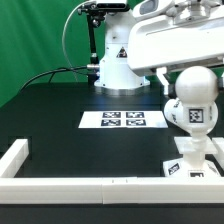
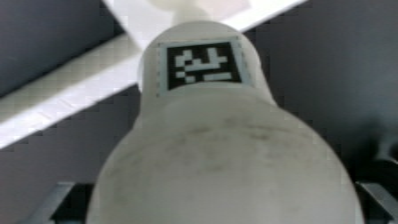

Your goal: Assemble lamp

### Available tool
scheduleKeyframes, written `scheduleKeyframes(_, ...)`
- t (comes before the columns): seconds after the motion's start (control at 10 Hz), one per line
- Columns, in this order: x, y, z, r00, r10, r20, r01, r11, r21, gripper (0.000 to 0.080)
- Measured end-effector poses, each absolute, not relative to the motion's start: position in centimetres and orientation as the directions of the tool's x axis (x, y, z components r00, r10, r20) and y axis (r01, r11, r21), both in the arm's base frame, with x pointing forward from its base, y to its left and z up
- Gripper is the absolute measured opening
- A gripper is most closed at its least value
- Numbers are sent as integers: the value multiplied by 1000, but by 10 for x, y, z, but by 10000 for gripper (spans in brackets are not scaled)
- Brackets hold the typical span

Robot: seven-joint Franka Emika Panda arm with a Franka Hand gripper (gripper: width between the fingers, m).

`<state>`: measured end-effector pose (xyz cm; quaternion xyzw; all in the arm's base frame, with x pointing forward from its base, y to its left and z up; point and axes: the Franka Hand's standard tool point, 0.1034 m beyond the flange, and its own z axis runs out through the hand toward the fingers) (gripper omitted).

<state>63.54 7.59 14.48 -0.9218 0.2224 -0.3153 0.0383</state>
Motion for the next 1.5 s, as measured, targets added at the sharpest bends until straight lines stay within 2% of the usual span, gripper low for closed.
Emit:
scheduleKeyframes(0.2, 635, 73, 145, 711, -414, 568, -373, -907, -194, 574)
scheduleKeyframes(0.3, 631, 72, 149, 754, -382, 534, -352, -922, -162, 574)
scheduleKeyframes(0.5, 629, 74, 163, 791, -405, 459, -372, -914, -165, 574)
scheduleKeyframes(0.7, 623, 82, 149, 796, -405, 449, -377, -913, -156, 574)
scheduleKeyframes(1.0, 623, 82, 146, 804, -396, 443, -371, -917, -146, 574)
scheduleKeyframes(1.2, 622, 83, 143, 828, -378, 415, -361, -925, -121, 574)
scheduleKeyframes(1.5, 623, 84, 143, 822, -364, 438, -347, -930, -122, 574)
